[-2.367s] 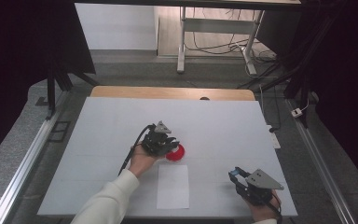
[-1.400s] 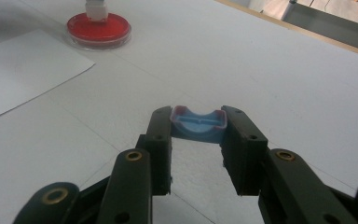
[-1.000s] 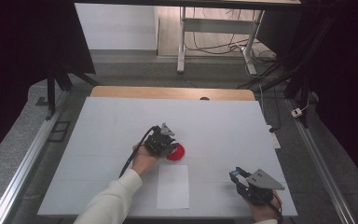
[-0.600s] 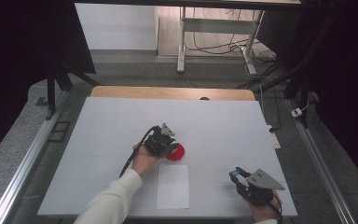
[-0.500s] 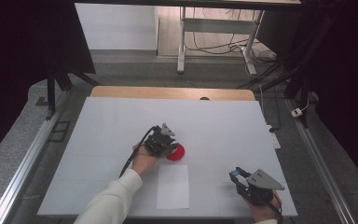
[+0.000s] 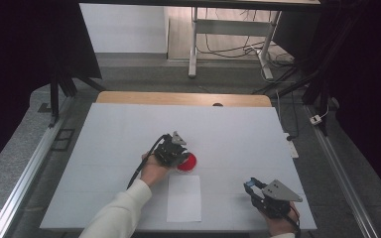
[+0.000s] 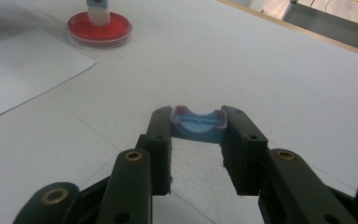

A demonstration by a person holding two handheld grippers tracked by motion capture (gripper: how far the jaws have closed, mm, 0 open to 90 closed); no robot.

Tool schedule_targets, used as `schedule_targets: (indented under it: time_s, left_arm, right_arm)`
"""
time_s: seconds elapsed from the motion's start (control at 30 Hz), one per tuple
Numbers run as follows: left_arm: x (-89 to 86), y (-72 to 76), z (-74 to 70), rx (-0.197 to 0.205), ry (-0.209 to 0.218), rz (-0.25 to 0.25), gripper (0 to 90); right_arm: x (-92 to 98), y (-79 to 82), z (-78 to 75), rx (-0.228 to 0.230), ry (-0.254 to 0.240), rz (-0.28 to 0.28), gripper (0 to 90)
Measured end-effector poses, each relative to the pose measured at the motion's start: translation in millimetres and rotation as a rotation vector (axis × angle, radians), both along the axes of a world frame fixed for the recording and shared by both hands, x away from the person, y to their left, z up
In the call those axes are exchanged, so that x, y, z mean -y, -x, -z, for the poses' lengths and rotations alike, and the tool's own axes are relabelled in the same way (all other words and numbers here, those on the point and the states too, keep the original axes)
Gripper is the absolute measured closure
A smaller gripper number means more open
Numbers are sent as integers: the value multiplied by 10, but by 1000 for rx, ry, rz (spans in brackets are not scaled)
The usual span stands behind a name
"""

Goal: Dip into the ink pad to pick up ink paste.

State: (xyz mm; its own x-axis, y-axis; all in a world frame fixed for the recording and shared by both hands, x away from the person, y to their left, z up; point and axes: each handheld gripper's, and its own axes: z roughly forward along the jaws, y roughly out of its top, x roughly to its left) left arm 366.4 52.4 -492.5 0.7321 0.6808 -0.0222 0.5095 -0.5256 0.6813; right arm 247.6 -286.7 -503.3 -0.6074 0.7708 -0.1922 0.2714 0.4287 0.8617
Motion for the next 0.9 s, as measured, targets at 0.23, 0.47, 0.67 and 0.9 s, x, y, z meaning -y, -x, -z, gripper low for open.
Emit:
schedule_targets:
  time_s: [0.23, 0.47, 0.67, 0.9]
  left_arm:
    - [1, -8, 7, -8, -4, -1, 761]
    - [16, 0, 13, -5, -13, -3, 762]
    - [21, -3, 13, -7, -16, -5, 763]
    - [18, -5, 14, -12, -14, -6, 764]
  right_arm:
    - [-2, 0, 1, -1, 0, 1, 640]
    - [-15, -1, 8, -2, -4, -3, 640]
    - [-20, 0, 9, -2, -4, -3, 640]
    - [-21, -3, 11, -3, -2, -2, 640]
